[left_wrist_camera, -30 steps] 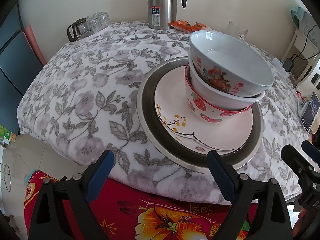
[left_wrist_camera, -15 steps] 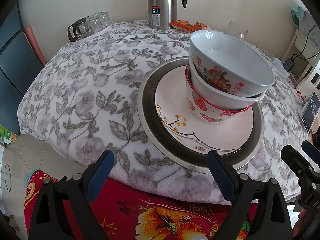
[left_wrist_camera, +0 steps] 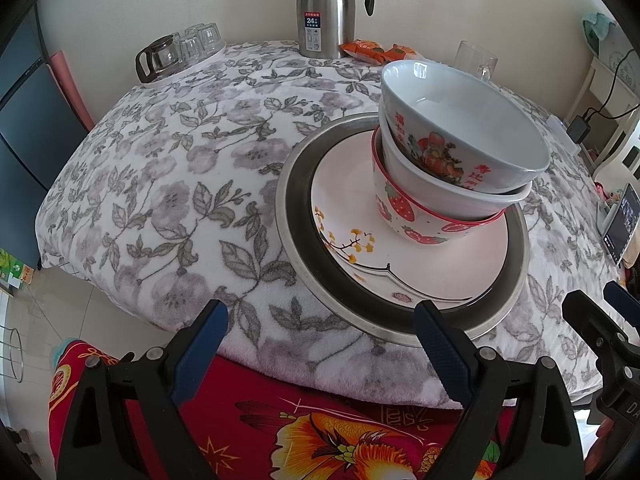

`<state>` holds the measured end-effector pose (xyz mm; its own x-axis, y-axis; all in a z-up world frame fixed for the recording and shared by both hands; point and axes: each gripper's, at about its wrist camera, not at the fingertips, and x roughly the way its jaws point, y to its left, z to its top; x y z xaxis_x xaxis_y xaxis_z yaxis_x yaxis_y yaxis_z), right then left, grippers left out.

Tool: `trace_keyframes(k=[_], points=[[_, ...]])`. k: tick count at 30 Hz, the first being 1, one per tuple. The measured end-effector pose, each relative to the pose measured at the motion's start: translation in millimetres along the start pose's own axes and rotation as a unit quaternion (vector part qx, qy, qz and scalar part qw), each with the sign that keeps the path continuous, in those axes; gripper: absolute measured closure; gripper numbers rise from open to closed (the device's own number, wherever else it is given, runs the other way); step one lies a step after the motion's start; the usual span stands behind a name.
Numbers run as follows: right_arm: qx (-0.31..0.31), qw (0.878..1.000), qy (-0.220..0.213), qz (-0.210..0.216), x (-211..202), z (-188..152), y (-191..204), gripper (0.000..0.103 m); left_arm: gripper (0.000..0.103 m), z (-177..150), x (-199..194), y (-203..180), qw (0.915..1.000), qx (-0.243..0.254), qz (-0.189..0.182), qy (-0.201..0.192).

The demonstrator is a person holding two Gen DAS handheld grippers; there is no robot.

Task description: Organize plates and bowls

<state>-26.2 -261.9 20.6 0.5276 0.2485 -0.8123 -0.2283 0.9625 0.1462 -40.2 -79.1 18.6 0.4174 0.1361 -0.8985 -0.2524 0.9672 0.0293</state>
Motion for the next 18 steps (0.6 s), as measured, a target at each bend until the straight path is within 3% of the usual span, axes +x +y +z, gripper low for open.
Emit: trace_keyframes(k=[18], points=[[0.000,1.000,0.001,0.000,0.7,1.2,-0.3,0.000,0.009,-1.0,-2.3,1.9,1.0000,0.003,0.003,-0.006]])
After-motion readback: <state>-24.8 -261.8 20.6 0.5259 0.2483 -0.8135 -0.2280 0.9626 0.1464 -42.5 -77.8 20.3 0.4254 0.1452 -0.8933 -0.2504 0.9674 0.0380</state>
